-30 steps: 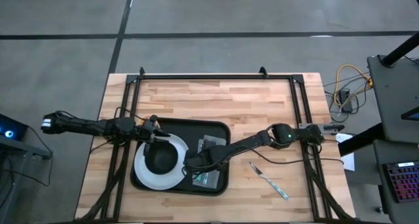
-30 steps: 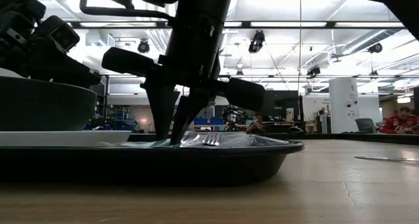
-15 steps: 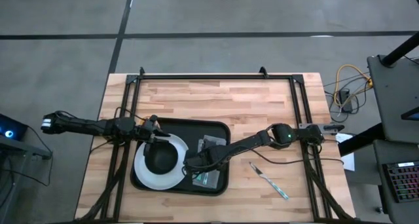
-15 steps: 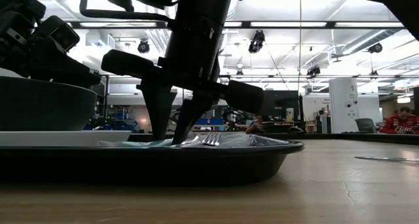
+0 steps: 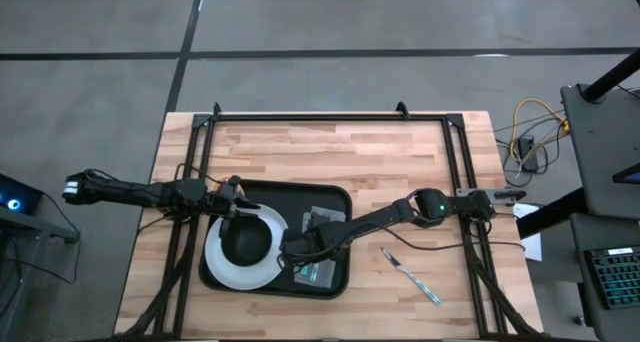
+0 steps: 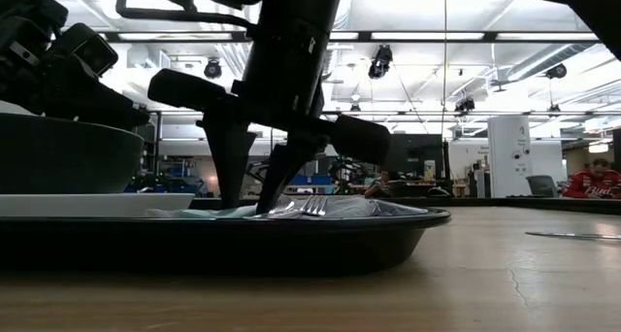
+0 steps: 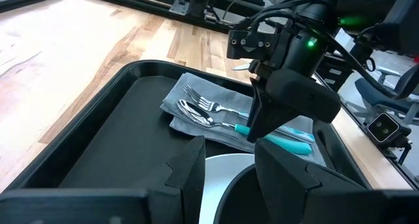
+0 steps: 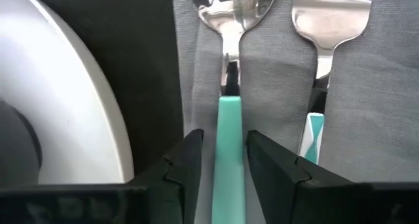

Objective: Set up tray
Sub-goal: Put the white knife on the gray napkin

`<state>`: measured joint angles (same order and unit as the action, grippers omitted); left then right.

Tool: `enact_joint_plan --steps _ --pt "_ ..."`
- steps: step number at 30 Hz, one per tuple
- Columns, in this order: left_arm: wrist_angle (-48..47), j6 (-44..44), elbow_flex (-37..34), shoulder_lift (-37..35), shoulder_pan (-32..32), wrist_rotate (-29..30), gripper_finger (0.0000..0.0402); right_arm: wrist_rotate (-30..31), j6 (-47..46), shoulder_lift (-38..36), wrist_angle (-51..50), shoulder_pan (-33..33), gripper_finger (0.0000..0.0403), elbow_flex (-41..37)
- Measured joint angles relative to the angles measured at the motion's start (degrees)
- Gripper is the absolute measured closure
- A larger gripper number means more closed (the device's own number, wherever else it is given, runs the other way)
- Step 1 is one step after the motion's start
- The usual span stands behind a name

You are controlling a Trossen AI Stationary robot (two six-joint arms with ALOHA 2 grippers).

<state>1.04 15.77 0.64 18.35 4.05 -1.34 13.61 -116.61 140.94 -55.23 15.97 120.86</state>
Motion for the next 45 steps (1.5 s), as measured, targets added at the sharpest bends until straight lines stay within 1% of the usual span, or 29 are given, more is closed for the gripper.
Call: enact_joint_plan --steps 16,22,24,26,31,34,35,39,45 --pt "0.0 0.0 0.0 0.0 0.0 0.0 0.0287 -0.1 2.9 -0.3 -3.8 0.0 0.0312 2.8" --pt "0.0 0.0 0.0 0.0 0.0 0.0 0.0287 -0.4 5.6 -0.6 -10.3 0.1 0.0308 6.6" --pt "0.0 0.0 0.0 0.0 0.0 0.0 0.0287 -2.1 6.7 -0.7 -11.7 0.1 0.0306 8.1" --pt "0.0 0.0 0.0 0.0 0.0 0.0 0.0287 -5.1 9.5 -0.8 -13.6 0.1 0.0301 9.5" --pt "0.0 0.0 0.0 0.0 0.0 0.0 0.0287 -8.1 14.6 -1.0 -18.7 0.4 0.0287 11.6" --pt "0.0 0.0 0.0 0.0 0.0 0.0 0.0287 -14.1 15.6 -1.4 -25.6 0.9 0.0277 12.0" --pt "0.0 0.0 0.0 0.0 0.0 0.0 0.0287 -15.0 16.3 -1.6 -27.7 1.2 0.0273 11.8" --pt "0.0 0.0 0.0 0.0 0.0 0.0 0.0287 -15.2 18.9 -3.4 -34.6 3.1 0.0259 11.4" --pt "0.0 0.0 0.0 0.0 0.0 0.0 0.0287 -14.6 21.1 -6.6 -34.7 6.9 0.0243 9.9"
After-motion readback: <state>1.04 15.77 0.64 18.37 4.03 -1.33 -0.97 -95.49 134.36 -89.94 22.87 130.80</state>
